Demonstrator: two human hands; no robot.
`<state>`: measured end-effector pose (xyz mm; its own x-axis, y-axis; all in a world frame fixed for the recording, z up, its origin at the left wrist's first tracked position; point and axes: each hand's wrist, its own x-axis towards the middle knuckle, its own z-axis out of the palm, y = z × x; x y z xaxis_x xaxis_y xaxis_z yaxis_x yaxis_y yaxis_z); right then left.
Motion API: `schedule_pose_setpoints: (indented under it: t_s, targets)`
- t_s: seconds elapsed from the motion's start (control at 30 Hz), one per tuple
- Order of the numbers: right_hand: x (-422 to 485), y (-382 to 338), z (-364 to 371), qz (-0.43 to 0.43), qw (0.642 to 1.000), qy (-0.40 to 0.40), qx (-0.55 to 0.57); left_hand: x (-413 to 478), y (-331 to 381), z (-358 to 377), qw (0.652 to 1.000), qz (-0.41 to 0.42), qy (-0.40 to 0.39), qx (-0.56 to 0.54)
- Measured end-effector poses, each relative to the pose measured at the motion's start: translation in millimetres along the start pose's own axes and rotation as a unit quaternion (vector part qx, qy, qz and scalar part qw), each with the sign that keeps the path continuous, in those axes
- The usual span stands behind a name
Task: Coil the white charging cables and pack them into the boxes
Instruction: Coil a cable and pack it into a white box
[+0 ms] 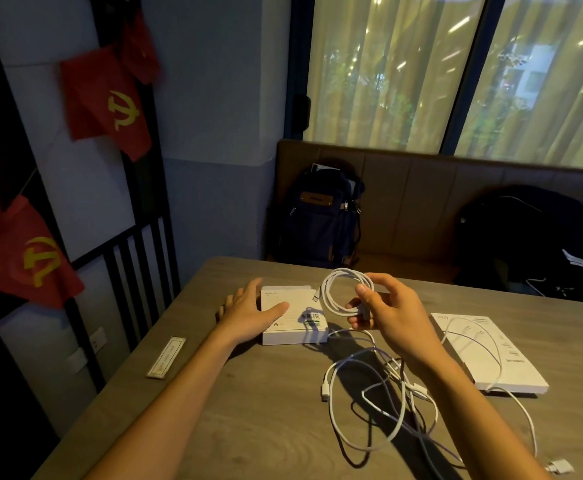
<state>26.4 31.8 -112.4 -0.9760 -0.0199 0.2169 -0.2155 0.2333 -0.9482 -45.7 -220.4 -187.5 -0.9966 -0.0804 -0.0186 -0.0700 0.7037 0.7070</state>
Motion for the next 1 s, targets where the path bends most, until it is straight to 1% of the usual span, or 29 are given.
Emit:
schedule_pose_setpoints:
  t_s: [0.1,0.17,0.27,0.33,0.4,0.5,0.57,0.7,0.87,1.0]
  targets:
    - [0.4,3.4,-0.3,0.003,1.0,-0.005,0.003,2.0,0.6,2.2,1.0,0.016,-0.008,0.019]
    - [0.9,4.8,-1.4,-0.001,1.0,-0.006,-0.001,2.6,-0.6,-0.3,0.999,0.021,-0.03,0.034]
    - [1.7,6.3,-2.6,-0.006,1.0,-0.007,-0.008,4.2,-1.5,-3.2,0.996,0.025,-0.077,-0.035]
    - [2.2,6.7,-3.1,-0.005,1.0,-0.008,-0.007,1.7,2.1,-3.4,0.992,0.049,-0.082,-0.079]
    - [3.2,6.5,-4.3,-0.006,1.0,-0.005,-0.005,-3.1,11.0,-5.0,0.989,0.08,-0.066,-0.107]
    - [5.4,4.2,-8.1,-0.027,1.0,0.006,-0.004,-10.5,26.8,-9.2,0.981,0.14,-0.015,-0.136]
    - [6.1,1.4,-10.8,-0.051,0.999,0.018,0.0,-15.3,34.7,-12.0,0.972,0.185,0.019,-0.14]
    - [7.0,-7.7,-14.2,-0.099,0.994,0.043,-0.006,-28.3,46.0,-14.4,0.956,0.263,0.058,-0.12]
    - [15.0,-23.8,-10.0,-0.147,0.984,0.036,-0.089,-30.7,48.7,-12.8,0.949,0.291,0.08,-0.094]
    - [32.0,-39.0,-5.3,-0.174,0.971,0.037,-0.158,-34.7,49.6,-17.0,0.945,0.299,0.06,-0.118]
